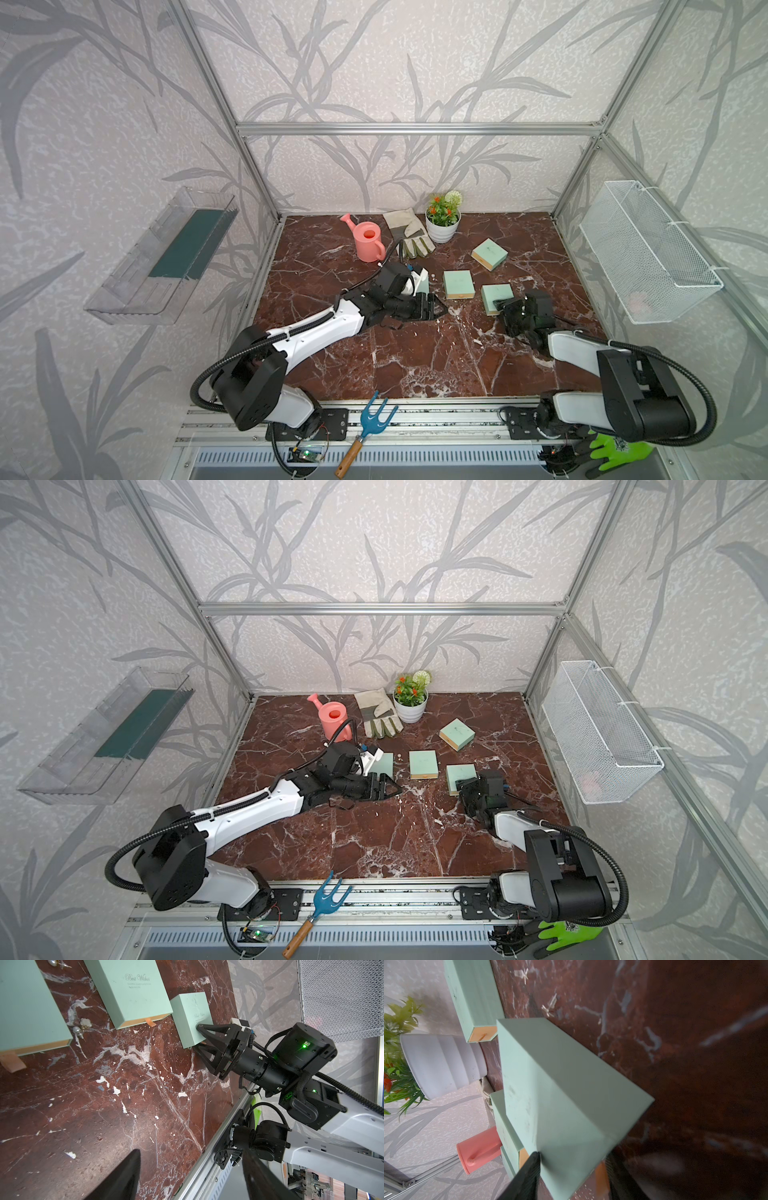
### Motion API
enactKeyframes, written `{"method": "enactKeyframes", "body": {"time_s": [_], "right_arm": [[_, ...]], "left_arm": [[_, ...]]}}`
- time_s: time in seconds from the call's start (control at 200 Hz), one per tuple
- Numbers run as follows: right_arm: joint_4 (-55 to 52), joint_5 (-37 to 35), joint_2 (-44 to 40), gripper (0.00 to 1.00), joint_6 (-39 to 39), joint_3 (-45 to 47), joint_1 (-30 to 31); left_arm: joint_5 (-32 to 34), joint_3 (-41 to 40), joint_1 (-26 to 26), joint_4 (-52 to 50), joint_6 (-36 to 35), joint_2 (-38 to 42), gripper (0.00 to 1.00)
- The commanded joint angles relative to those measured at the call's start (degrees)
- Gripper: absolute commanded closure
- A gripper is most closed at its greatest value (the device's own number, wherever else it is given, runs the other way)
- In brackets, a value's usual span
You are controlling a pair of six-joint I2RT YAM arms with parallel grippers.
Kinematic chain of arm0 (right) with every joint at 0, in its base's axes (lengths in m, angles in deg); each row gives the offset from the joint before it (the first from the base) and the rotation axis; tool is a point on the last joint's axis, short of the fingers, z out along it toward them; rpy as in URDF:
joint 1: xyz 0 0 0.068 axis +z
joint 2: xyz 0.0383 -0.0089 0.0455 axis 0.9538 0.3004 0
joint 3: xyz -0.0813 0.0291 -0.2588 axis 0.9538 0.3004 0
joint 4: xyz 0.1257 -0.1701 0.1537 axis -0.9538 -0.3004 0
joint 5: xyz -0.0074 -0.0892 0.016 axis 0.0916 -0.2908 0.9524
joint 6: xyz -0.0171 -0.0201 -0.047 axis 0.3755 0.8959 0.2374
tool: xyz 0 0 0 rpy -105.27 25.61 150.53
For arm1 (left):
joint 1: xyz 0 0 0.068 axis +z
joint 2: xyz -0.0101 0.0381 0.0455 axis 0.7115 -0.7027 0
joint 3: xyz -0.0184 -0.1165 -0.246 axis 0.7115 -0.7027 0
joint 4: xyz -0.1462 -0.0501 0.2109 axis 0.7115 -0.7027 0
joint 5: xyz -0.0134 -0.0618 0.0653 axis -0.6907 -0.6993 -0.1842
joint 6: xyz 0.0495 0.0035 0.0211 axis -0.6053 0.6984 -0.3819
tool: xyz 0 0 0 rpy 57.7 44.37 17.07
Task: Take out the earrings from the drawer-style jewelry box
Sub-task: Move the jewelry box to the center of the board.
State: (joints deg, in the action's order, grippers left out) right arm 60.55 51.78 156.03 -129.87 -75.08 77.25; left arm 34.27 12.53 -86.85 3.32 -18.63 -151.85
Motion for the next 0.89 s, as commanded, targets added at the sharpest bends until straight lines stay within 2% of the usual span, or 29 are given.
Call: {"method": "enactKeyframes", "body": {"time_s": [0.0,0.355,0.89], "right_arm": [[-1.1,-0.4,2.6,0.48,1.0,-2.0,0.3],[0.9,1.7,10.4,0.48,2.0,-6.3,0.2],[-0.2,2.0,13.0,0.44,4.6,-11.1,-0.2]], "left_arm": [[-0.2,-0.6,0.3,0.3,-0.8,-0.5,0.24],[0.0,-0.9,0.4,0.2,-1.0,-0.3,0.23],[-0.2,-1.2,0.7,0.8,-0.7,-0.6,0.23]]}}
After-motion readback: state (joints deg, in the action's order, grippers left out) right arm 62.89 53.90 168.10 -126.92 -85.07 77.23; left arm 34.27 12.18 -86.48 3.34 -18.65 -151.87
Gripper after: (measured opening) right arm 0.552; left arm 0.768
